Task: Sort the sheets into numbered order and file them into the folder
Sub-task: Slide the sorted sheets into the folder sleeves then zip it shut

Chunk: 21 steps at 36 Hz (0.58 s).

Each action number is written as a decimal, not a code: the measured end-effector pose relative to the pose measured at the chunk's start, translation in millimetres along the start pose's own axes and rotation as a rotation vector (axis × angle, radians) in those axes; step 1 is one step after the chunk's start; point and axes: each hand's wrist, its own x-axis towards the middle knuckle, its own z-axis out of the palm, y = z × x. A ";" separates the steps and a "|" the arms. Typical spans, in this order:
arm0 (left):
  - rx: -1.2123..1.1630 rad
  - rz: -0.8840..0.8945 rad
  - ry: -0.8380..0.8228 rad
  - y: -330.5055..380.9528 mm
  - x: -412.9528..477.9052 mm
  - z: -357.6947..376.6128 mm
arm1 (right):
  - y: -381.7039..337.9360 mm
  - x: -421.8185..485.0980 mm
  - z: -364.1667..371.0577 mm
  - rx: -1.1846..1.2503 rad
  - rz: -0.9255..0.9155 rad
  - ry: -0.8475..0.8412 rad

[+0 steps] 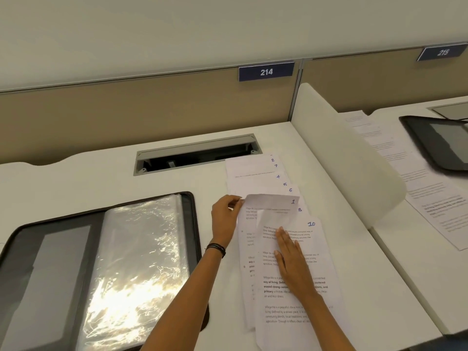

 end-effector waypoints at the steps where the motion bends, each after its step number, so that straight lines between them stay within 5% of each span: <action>1: 0.004 0.012 0.014 3.9 1.1 -2.5 | -0.5 -0.1 -0.9 0.005 0.005 -0.001; 14: -0.063 0.214 0.257 58.2 17.7 -64.8 | -13.0 8.3 2.2 -0.033 -0.043 -0.073; 21: -0.174 0.216 0.313 94.6 15.8 -100.8 | -22.1 16.2 1.6 0.004 0.076 0.014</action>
